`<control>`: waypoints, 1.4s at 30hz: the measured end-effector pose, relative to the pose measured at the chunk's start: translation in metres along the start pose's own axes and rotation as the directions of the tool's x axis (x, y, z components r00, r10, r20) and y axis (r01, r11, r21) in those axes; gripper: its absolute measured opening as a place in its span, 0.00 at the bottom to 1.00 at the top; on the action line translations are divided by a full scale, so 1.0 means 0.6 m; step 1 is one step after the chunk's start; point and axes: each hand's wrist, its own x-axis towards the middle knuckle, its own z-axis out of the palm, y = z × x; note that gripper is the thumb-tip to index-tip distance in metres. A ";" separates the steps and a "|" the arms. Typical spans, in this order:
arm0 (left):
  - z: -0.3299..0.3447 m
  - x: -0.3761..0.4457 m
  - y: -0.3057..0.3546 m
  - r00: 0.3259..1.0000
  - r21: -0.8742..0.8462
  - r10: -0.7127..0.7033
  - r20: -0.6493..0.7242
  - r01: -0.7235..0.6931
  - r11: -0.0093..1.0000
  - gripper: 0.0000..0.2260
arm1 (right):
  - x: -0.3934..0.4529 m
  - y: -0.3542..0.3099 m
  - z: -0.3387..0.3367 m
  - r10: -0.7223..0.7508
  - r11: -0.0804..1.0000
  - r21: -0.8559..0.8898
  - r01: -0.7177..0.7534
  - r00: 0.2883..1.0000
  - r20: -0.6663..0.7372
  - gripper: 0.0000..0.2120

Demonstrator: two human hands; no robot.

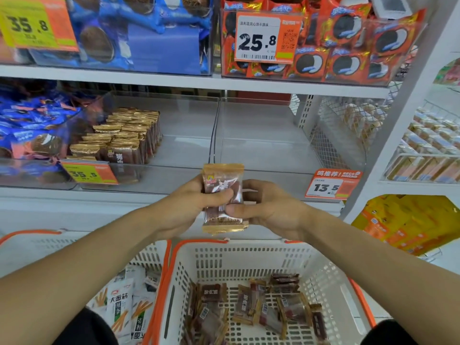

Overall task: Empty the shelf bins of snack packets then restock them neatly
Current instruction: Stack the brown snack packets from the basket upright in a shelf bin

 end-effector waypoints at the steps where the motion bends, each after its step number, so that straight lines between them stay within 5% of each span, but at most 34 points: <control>1: -0.006 -0.002 0.000 1.000 0.007 0.002 0.026 -0.002 1.000 0.17 | 0.005 0.003 0.004 -0.018 0.996 -0.086 0.012 0.998 -0.066 0.28; 8: -0.069 -0.024 0.026 0.990 0.128 0.130 0.047 -0.135 0.983 0.21 | 0.047 -0.015 0.060 -0.284 0.926 -0.307 0.222 0.942 -0.176 0.33; 11: -0.139 -0.037 0.032 0.972 0.269 0.228 -0.062 -0.204 0.941 0.26 | 0.081 -0.047 0.082 -0.401 0.880 -0.358 0.311 0.891 -0.213 0.34; 14: -0.231 -0.027 0.011 0.856 0.752 0.447 -0.262 -0.109 0.650 0.26 | 0.152 -0.082 0.104 -0.440 0.839 -0.444 0.315 0.873 -0.210 0.35; 16: -0.280 -0.016 -0.011 0.815 0.900 0.518 -0.258 0.009 0.435 0.25 | 0.218 -0.097 0.122 -0.435 0.813 -0.498 0.302 0.883 -0.174 0.33; 18: -0.321 -0.001 -0.042 0.824 0.939 0.514 -0.237 0.058 0.340 0.30 | 0.286 -0.100 0.138 -0.406 0.814 -0.521 0.258 0.893 -0.193 0.32; 20: -0.339 0.008 -0.067 0.802 0.930 0.540 -0.255 0.052 0.363 0.24 | 0.361 -0.094 0.135 -0.343 0.826 -0.537 0.169 0.908 -0.242 0.33; 23: -0.353 0.025 -0.093 0.671 0.940 0.705 -0.231 -0.033 0.340 0.07 | 0.460 -0.091 0.118 -0.306 0.831 -0.551 0.075 0.890 -0.339 0.37; 27: -0.371 0.041 -0.117 0.558 0.954 0.816 -0.152 -0.132 0.268 0.05 | 0.569 -0.095 0.095 -0.241 0.899 -0.437 0.021 0.856 -0.457 0.19; 30: -0.380 0.046 -0.122 0.529 0.944 0.841 -0.116 -0.206 0.259 0.07 | 0.587 -0.091 0.096 -0.140 0.894 -0.443 -0.071 0.894 -0.426 0.24; 36: -0.379 0.052 -0.129 0.489 0.924 0.861 -0.139 -0.248 0.290 0.05 | 0.585 -0.061 0.092 -0.102 0.892 -0.421 -0.164 0.835 -0.540 0.47; 39: -0.380 0.052 -0.131 0.500 0.920 0.851 -0.157 -0.239 0.311 0.05 | 0.590 -0.062 0.118 -0.112 0.899 -0.421 -0.119 0.867 -0.485 0.39; 42: -0.379 0.051 -0.132 0.508 0.925 0.848 -0.152 -0.230 0.304 0.06 | 0.597 -0.060 0.131 -0.181 0.902 -0.427 -0.054 0.853 -0.490 0.44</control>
